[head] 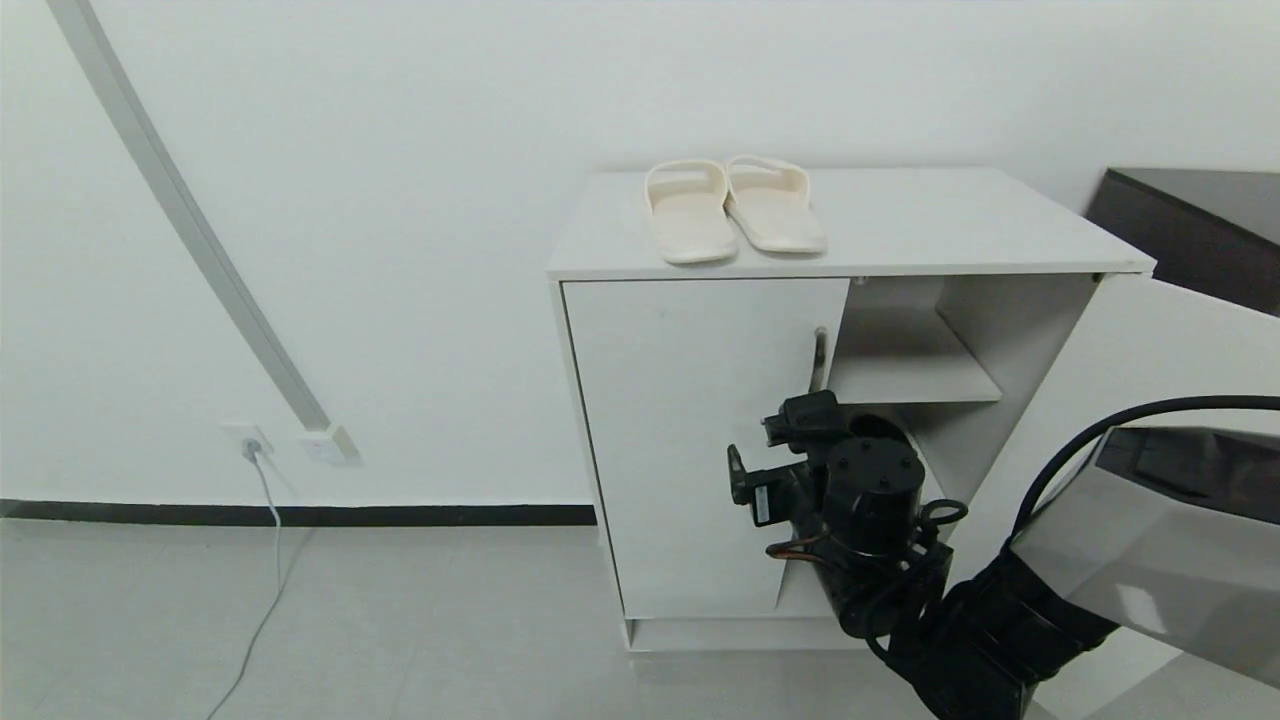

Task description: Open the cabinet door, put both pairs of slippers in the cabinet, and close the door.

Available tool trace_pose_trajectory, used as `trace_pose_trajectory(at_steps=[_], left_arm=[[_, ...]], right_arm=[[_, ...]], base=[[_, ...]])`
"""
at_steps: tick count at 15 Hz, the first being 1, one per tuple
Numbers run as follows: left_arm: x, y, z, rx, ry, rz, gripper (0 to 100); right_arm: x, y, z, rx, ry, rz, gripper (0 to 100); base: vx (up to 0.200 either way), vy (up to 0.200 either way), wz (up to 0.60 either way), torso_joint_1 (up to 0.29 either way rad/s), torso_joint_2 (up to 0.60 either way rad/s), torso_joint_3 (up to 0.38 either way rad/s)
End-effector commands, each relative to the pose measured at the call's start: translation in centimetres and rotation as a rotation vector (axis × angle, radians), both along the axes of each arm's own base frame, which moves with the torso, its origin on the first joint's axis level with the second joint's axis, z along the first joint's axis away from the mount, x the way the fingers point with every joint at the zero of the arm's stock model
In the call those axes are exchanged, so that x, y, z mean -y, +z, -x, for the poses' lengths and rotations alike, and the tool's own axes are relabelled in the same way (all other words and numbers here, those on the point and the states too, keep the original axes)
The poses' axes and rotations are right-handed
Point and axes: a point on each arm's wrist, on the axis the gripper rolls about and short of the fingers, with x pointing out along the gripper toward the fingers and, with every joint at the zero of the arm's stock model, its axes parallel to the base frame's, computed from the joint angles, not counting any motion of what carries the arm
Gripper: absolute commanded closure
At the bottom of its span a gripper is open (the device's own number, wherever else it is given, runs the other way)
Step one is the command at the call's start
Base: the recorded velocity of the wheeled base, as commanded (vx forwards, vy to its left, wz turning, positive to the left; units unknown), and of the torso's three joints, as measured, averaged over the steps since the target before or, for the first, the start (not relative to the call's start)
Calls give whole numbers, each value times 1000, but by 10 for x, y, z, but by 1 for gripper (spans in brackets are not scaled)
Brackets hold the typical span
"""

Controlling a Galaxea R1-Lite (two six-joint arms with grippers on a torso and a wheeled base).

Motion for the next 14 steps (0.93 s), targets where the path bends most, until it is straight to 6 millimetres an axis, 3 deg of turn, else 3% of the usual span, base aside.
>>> trace_pose_trajectory(at_steps=[1,14], left_arm=[[0,0,0,0,0,0,100],[0,0,0,0,0,0,100]], right_arm=[[0,-1,0,-1,0,2,0],[0,-1,0,-3,0,3,0]], base=[[0,0,0,178,-496,-315],[0,0,0,228,-543,-321]])
